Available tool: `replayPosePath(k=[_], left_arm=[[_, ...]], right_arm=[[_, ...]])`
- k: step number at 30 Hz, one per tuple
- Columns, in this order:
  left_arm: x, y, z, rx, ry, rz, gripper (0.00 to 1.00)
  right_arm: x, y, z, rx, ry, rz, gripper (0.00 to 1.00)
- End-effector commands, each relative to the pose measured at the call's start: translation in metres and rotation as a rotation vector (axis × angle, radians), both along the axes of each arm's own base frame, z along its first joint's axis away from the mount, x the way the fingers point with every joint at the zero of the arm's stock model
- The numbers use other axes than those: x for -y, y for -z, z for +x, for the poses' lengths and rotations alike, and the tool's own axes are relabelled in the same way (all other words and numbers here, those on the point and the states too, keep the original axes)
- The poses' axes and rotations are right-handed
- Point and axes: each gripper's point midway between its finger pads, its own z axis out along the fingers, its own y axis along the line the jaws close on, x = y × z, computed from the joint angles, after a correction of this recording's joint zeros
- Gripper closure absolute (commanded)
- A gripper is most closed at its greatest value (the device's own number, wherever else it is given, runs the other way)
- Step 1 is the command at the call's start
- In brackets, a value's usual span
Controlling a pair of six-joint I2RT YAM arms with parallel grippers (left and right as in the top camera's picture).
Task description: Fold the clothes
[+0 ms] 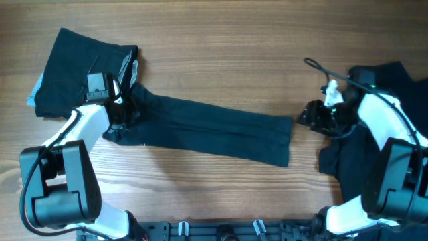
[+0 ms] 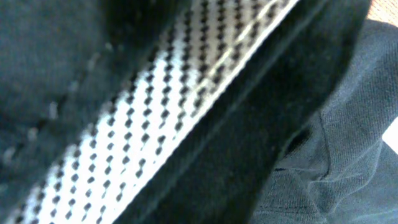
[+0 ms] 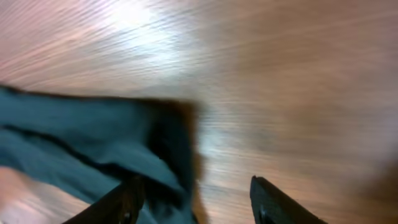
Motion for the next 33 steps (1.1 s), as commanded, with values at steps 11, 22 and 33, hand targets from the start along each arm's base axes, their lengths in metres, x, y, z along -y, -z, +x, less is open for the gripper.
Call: replayPosePath(k=[11, 22, 33], left_arm=[[0.005, 0.035, -0.029, -0.123, 0.033, 0.009, 0.96], [0.005, 0.033, -0.027, -0.114, 0.055, 0.016, 0.91], [0.032, -0.051, 0.001, 0.048, 0.158, -0.117, 0.61]], right_arm=[[-0.026, 0.028, -0.002, 0.057, -0.016, 0.007, 0.96], [-0.021, 0.018, -0.032, -0.071, 0.045, 0.145, 0.32], [-0.058, 0.045, -0.053, -0.101, -0.004, 0.134, 0.38]])
